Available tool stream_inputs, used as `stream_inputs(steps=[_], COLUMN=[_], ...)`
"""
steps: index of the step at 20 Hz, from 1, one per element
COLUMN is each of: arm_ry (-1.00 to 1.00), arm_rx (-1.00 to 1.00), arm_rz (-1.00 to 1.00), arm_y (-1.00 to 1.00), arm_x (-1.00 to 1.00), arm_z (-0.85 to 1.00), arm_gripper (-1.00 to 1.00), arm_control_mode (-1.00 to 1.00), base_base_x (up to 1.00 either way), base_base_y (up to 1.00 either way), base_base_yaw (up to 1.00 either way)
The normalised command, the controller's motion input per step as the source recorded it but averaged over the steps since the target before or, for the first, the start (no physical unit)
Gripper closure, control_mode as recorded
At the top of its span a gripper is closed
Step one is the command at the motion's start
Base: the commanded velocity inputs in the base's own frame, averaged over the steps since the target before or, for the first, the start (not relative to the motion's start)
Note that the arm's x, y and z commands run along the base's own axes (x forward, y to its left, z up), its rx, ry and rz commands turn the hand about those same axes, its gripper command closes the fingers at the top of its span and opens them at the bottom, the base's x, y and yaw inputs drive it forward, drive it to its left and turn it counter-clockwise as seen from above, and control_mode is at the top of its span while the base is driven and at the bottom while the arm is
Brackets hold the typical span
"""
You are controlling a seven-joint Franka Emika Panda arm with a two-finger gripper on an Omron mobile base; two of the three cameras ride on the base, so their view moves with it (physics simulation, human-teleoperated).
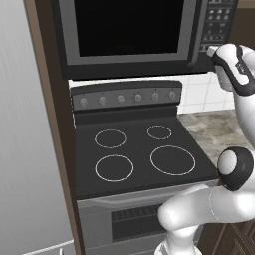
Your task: Pick the corn from the counter and place it in the microwave. Then turn on the microwave.
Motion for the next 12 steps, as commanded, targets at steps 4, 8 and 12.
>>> stream_inputs(steps=[4,8,12], arm_ry=[0.0,0.0,0.0], arm_rx=[0.0,0.0,0.0], arm_rz=[0.01,0.02,0.03], arm_y=[-0.12,-0.11,-0.04], arm_x=[0.24,0.21,0.19], arm_z=[0.0,-0.01,-0.06], arm_gripper=[1.0,1.0,1.0], arm_control_mode=[-1.0,-1.0,-1.0], base_base_x=[0.0,0.0,0.0], base_base_y=[0.0,0.0,0.0], base_base_yaw=[0.0,0.0,0.0])
